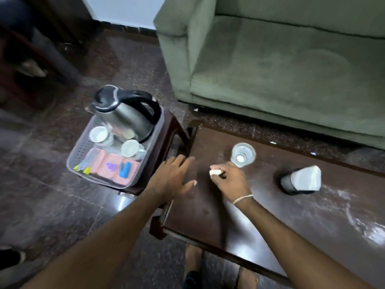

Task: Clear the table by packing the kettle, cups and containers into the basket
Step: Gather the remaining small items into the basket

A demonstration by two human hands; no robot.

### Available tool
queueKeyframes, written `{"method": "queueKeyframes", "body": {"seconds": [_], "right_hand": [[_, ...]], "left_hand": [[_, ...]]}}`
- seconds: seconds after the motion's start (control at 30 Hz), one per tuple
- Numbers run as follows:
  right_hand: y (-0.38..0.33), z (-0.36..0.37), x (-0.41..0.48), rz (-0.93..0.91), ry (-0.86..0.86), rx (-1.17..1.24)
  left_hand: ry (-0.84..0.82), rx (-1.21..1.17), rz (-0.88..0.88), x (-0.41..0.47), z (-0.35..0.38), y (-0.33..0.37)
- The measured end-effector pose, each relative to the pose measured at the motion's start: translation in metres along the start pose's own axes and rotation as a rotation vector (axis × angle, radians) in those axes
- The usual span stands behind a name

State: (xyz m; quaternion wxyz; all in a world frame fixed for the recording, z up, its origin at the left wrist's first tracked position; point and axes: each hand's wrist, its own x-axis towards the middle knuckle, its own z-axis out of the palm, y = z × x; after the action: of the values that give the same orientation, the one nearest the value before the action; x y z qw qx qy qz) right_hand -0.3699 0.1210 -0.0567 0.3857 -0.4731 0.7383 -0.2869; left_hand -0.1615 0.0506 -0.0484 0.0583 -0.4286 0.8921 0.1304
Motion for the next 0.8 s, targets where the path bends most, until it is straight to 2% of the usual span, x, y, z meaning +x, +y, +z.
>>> {"method": "queueKeyframes", "body": {"seconds": [0.23,0.43,0.63,0.8], "right_hand": [[-0.120,0.089,0.044,-0.250,-0.123,0.039],[-0.189,0.173,0.060,-0.454,-0.301,-0.123],[-0.227,0.238,0.074,-0.676,-0.385,-0.646],[-0.229,0.262,0.082,-0.645,-0.383,-0.876]], "left_hand": [[0.094,-0.044,-0.246,-0.062,-0.041,-0.121],[0.136,-0.093,-0.398,-0.107,-0.046,-0.193],[0.178,-0.128,-0.420,-0.128,-0.046,-0.217],[0.200,-0.134,-0.396,-0.133,-0.040,-0.224]]}}
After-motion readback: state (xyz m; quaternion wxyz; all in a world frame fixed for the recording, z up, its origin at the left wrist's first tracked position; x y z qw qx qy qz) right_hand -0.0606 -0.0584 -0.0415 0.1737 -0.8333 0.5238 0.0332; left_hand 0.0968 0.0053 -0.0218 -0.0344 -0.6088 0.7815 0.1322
